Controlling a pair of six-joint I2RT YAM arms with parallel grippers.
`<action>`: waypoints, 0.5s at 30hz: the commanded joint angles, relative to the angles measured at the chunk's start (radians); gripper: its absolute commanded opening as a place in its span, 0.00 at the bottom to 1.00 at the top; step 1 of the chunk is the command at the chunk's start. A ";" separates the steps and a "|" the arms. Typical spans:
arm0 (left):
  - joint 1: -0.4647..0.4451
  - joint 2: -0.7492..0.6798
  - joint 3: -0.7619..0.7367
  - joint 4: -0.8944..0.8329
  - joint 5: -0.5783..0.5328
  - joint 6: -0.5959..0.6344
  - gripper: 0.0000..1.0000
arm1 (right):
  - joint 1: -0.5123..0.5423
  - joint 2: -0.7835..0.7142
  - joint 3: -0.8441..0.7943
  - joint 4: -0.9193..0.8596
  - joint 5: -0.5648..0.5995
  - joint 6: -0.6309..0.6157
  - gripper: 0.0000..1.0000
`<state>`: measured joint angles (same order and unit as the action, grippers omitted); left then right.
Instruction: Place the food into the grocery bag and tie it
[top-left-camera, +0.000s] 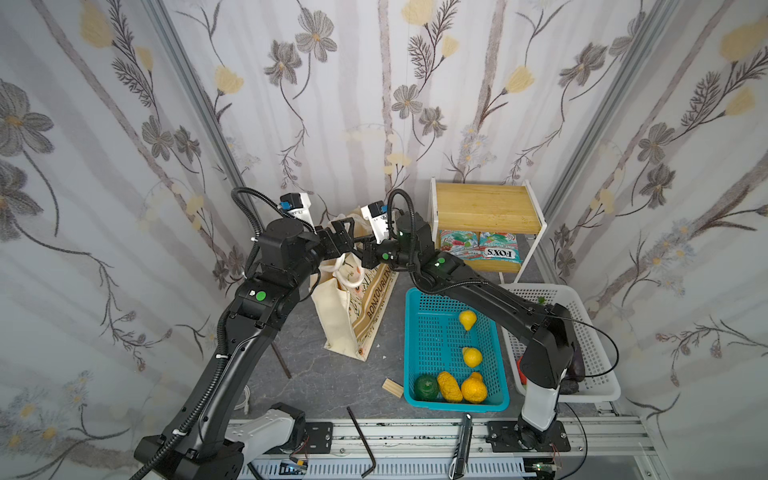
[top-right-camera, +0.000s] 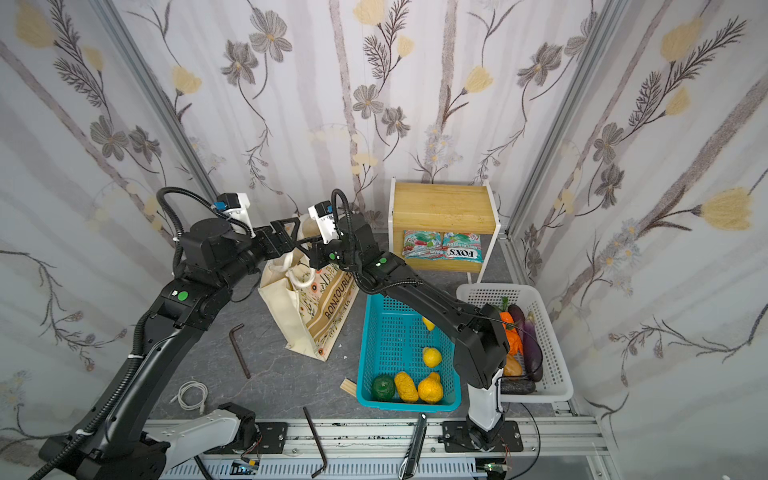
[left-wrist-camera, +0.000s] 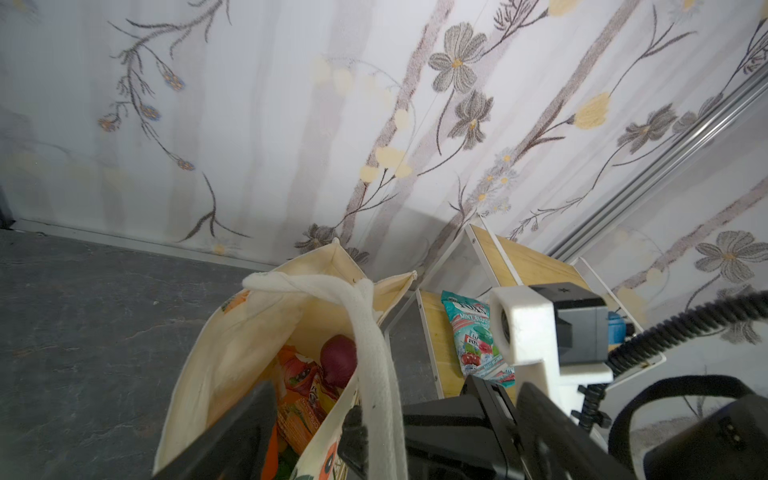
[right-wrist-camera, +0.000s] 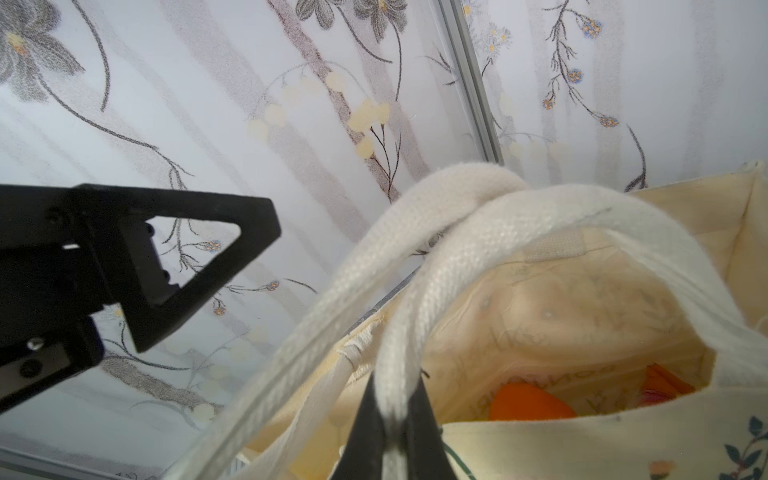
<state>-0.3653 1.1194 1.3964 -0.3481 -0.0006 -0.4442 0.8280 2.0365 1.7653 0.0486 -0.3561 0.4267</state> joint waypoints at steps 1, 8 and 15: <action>0.022 -0.031 -0.002 0.018 -0.108 -0.003 0.96 | 0.000 0.010 -0.002 0.036 -0.004 0.007 0.00; 0.165 -0.101 -0.146 0.050 0.005 -0.139 0.70 | 0.000 0.010 -0.001 0.024 -0.001 0.004 0.00; 0.181 -0.027 -0.161 0.105 0.323 -0.136 0.69 | 0.001 0.011 0.003 -0.011 0.008 -0.008 0.00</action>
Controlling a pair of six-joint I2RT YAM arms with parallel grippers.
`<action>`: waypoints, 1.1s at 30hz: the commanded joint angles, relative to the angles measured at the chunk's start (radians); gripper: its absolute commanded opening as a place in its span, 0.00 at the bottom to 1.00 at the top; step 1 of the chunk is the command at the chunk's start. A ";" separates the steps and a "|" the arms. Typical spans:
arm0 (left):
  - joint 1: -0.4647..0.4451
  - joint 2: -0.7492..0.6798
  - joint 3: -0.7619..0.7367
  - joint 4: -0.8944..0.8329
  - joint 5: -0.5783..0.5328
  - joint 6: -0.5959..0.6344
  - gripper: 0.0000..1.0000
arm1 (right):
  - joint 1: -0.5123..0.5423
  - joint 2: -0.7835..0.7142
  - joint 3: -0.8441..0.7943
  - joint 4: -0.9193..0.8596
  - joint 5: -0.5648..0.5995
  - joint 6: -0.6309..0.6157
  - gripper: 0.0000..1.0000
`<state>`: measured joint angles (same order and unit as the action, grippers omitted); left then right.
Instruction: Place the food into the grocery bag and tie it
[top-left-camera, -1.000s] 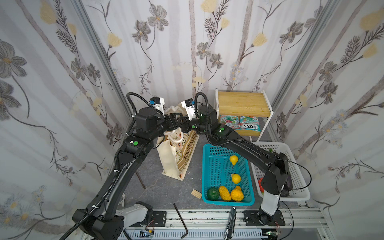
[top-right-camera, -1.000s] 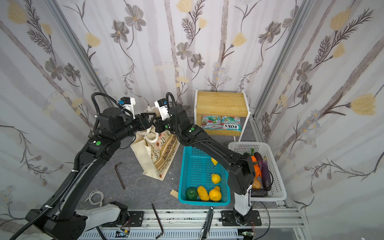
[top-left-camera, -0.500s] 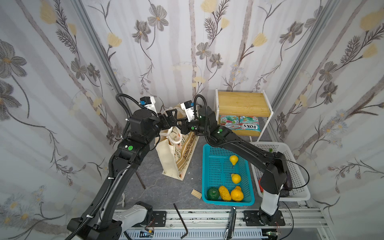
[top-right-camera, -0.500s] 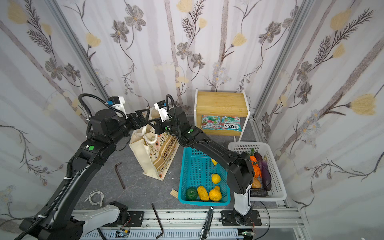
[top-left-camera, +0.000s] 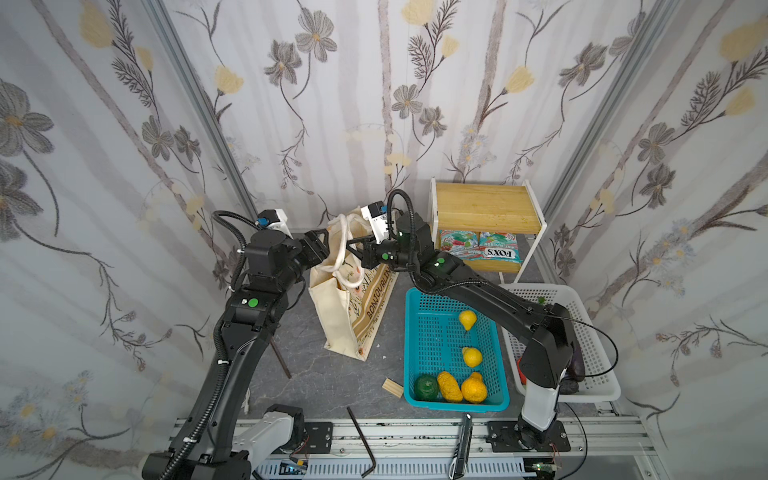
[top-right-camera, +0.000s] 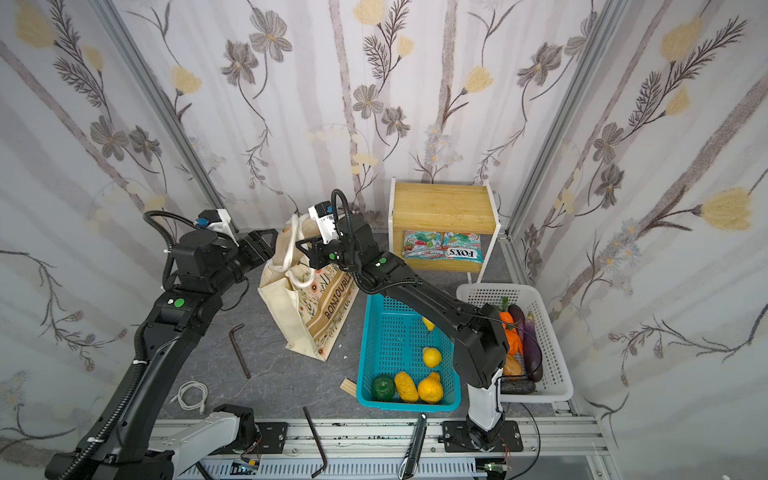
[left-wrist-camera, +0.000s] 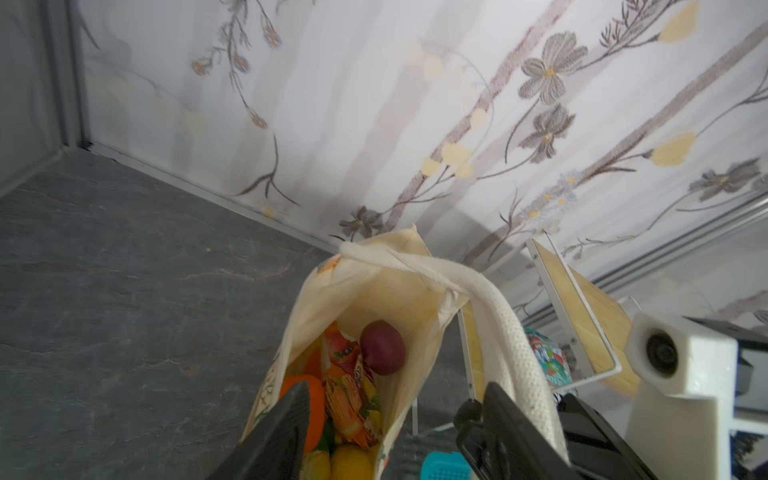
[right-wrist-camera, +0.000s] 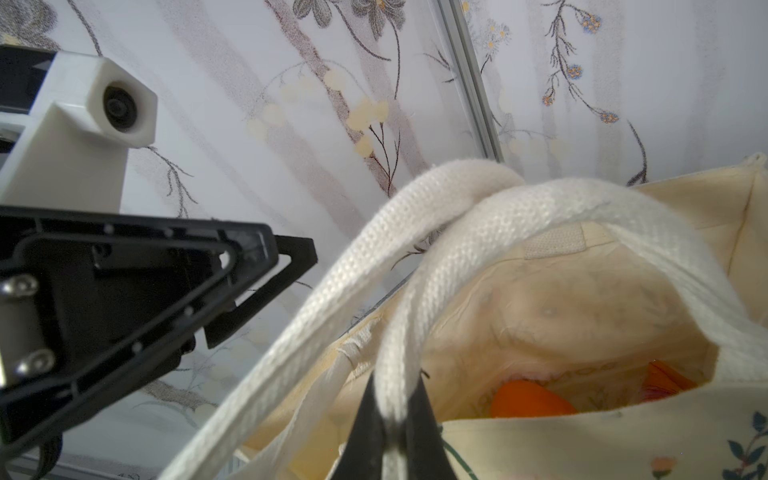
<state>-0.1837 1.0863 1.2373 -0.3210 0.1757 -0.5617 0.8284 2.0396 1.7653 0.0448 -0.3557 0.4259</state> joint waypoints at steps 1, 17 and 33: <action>0.000 0.005 -0.007 0.092 0.153 -0.021 0.70 | 0.001 0.008 0.003 -0.012 0.009 -0.009 0.00; 0.001 0.021 -0.045 0.142 0.155 -0.048 0.57 | 0.011 -0.002 -0.005 -0.021 -0.008 -0.029 0.00; 0.002 0.131 -0.038 0.212 0.270 -0.076 0.57 | 0.029 0.003 -0.002 -0.039 -0.056 -0.071 0.00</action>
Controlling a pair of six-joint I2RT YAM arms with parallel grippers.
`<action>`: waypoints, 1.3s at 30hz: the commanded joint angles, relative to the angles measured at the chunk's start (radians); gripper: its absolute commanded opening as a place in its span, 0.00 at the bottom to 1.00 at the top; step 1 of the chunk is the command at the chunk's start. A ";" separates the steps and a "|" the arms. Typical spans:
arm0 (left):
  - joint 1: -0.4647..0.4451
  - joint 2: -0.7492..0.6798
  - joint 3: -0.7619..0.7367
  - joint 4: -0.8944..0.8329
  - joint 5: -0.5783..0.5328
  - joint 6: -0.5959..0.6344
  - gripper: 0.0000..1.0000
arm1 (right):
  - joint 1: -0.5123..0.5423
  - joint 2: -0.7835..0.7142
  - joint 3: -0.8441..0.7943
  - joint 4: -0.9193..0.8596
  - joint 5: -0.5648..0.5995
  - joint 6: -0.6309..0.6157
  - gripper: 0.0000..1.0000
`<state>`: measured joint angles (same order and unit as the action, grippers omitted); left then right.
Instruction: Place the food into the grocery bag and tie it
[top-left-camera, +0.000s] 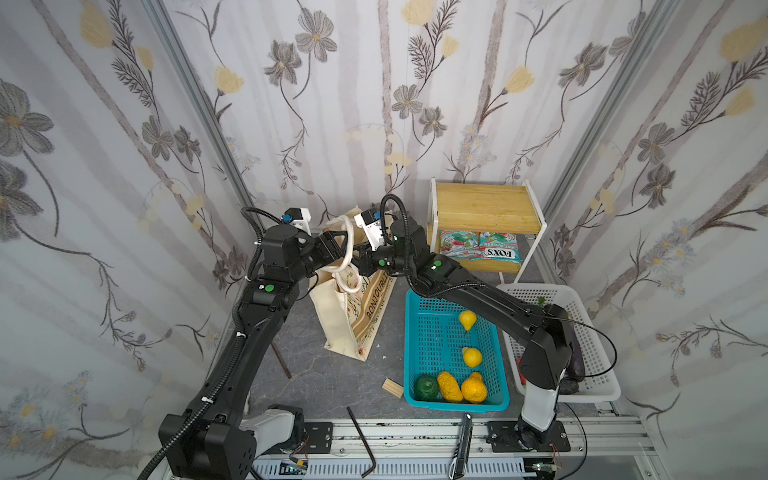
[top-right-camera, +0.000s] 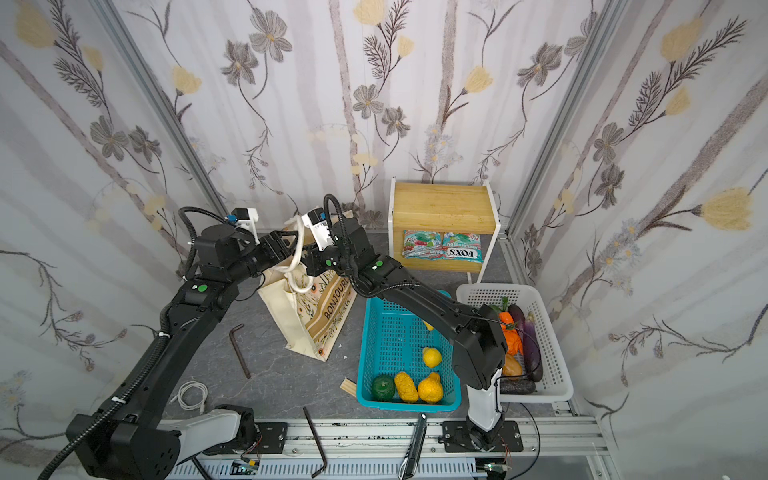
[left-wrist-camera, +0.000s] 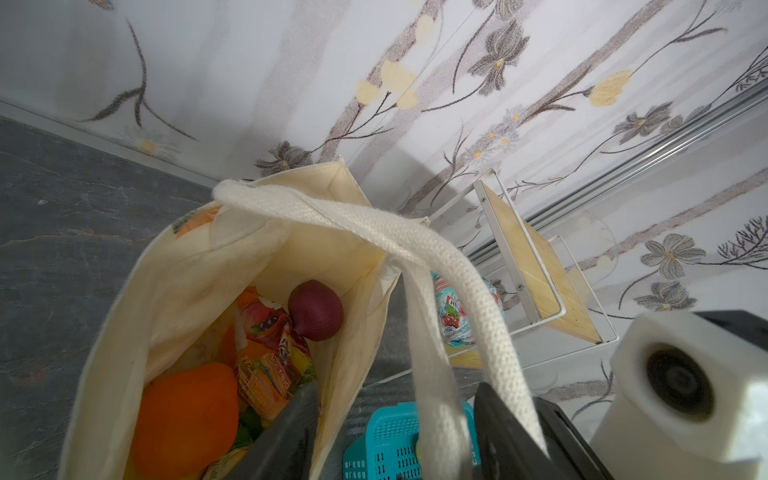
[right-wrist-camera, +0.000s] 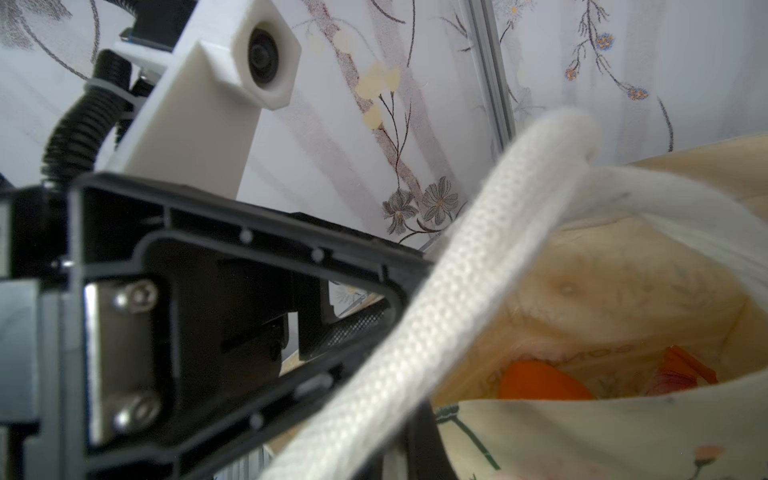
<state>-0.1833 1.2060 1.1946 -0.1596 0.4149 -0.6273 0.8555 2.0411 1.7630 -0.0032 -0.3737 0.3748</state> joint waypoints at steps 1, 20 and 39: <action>0.001 0.015 0.003 0.051 0.036 -0.012 0.56 | 0.003 0.001 0.001 0.007 -0.037 -0.020 0.00; 0.001 0.040 0.062 0.055 0.055 -0.015 0.00 | -0.027 -0.069 -0.130 0.108 -0.068 0.030 0.31; 0.008 0.003 0.090 0.055 0.045 -0.040 0.00 | -0.153 -0.270 -0.514 0.428 -0.059 0.137 0.73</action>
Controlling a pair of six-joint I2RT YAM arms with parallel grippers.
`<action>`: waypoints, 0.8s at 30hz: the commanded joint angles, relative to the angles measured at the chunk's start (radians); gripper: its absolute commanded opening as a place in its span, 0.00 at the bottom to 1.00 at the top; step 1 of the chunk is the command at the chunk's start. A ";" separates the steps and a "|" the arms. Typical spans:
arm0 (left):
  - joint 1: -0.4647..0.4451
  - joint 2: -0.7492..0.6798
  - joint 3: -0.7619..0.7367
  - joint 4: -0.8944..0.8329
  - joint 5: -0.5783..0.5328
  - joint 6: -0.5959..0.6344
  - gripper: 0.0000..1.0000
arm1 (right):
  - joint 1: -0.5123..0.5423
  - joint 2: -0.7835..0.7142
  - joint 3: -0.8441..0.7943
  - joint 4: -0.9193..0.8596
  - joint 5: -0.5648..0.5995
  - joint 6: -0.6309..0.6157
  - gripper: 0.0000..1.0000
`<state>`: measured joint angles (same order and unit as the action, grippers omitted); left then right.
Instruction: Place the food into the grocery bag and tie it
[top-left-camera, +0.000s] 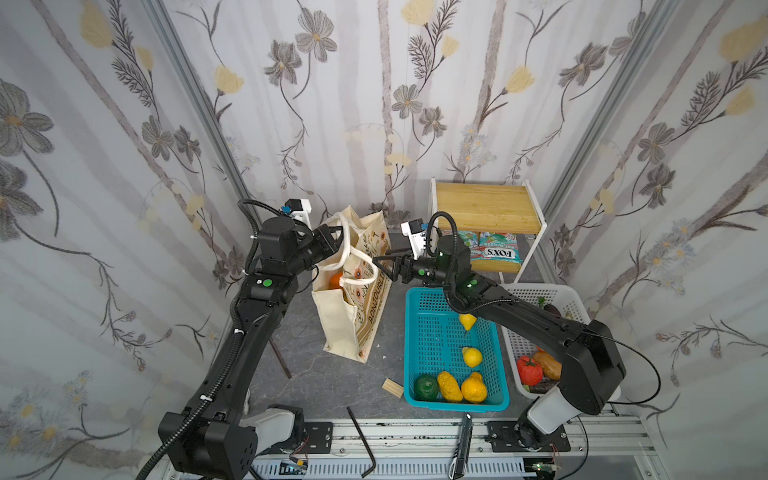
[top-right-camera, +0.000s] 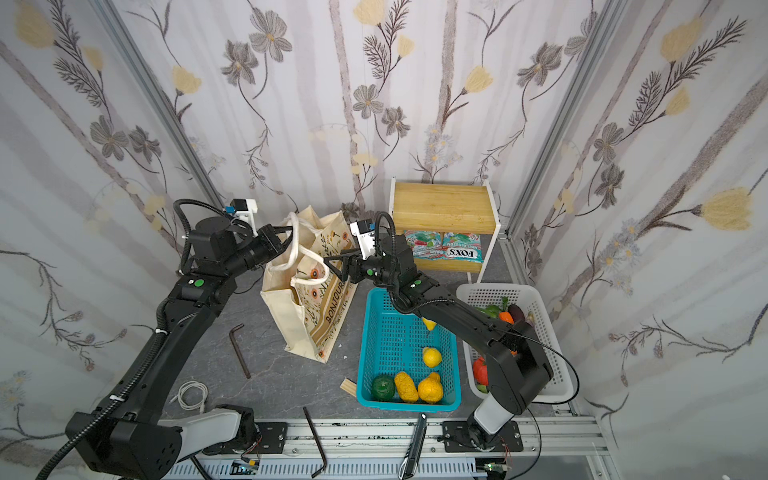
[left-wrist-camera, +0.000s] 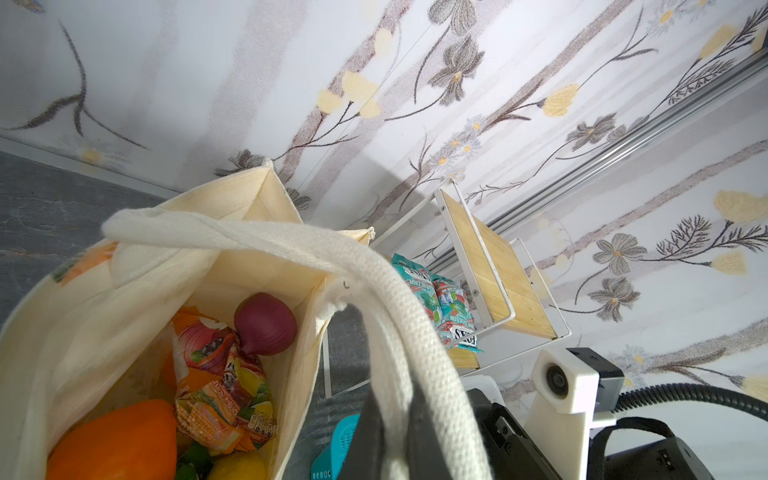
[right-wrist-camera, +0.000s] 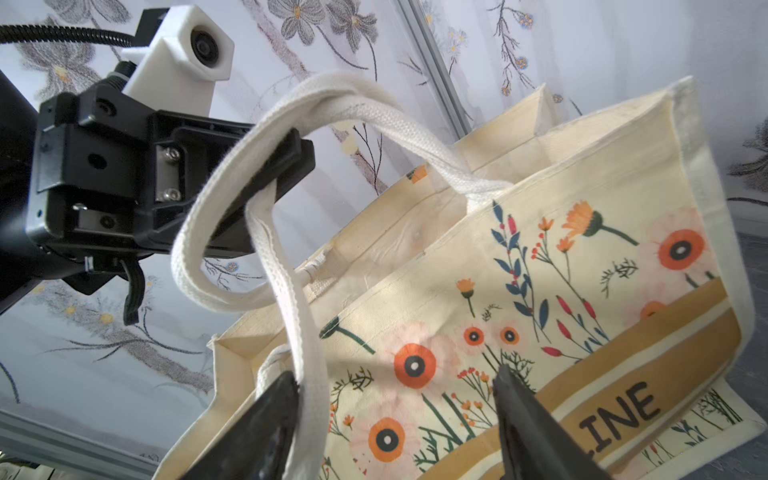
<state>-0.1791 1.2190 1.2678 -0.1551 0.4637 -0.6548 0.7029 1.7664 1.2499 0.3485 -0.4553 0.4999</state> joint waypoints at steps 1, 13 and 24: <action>0.004 -0.012 0.019 0.051 -0.001 -0.014 0.00 | 0.001 0.019 0.005 0.071 0.021 0.012 0.73; 0.004 -0.018 0.005 0.051 -0.014 -0.025 0.00 | 0.076 0.110 0.037 0.259 -0.076 0.015 0.68; 0.004 -0.061 -0.046 0.051 -0.030 -0.038 0.00 | 0.112 0.232 0.141 0.410 -0.131 0.000 0.74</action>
<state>-0.1757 1.1709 1.2339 -0.1547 0.4465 -0.6884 0.8104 1.9858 1.3689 0.6521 -0.5732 0.5110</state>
